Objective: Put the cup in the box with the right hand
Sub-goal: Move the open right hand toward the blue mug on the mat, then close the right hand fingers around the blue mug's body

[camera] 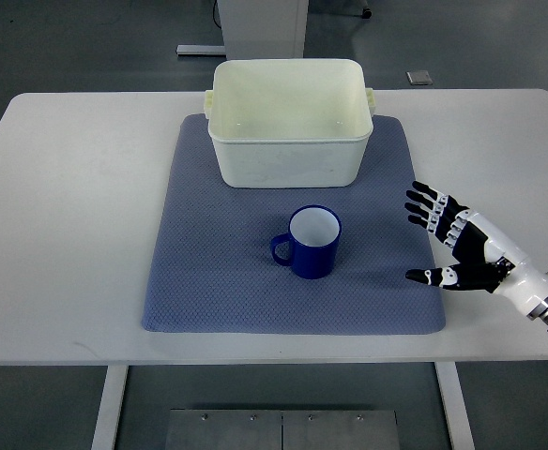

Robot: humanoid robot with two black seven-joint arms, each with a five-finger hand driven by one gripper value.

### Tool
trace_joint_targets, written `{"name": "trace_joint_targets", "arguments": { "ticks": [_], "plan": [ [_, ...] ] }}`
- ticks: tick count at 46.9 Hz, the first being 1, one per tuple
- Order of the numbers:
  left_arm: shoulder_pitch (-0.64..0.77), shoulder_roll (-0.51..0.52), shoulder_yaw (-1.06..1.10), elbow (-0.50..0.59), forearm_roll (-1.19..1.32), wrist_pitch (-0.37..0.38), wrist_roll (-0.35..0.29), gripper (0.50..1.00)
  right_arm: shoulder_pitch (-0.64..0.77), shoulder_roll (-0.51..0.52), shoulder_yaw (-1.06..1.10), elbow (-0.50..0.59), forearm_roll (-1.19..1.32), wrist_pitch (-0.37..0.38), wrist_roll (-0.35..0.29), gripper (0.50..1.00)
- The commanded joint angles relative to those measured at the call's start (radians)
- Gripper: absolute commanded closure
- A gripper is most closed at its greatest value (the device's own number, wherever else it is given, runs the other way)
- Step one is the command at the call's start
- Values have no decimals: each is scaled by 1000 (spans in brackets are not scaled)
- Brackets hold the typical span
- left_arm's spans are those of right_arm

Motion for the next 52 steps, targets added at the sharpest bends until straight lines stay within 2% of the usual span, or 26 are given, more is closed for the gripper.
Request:
{"name": "trace_joint_targets", "arguments": {
  "ticks": [1, 19, 26, 40, 52],
  "plan": [
    [0, 0, 0, 0, -2, 0, 0, 500, 10, 33, -22, -2, -18, -27, -25, 500],
    [0, 0, 0, 0, 0, 0, 0, 500, 86, 103, -109, -31, -59, -148, -66, 500],
    [0, 0, 0, 0, 0, 0, 0, 500, 93, 132, -122, -68, -87, -157, -59, 500],
    [0, 0, 0, -1, 0, 0, 0, 500, 96, 165, -159, -69, -98, -182, -59, 500],
    [0, 0, 0, 0, 0, 0, 0, 500, 122, 216, -206, -88, -102, -239, -68, 500]
  ]
}}
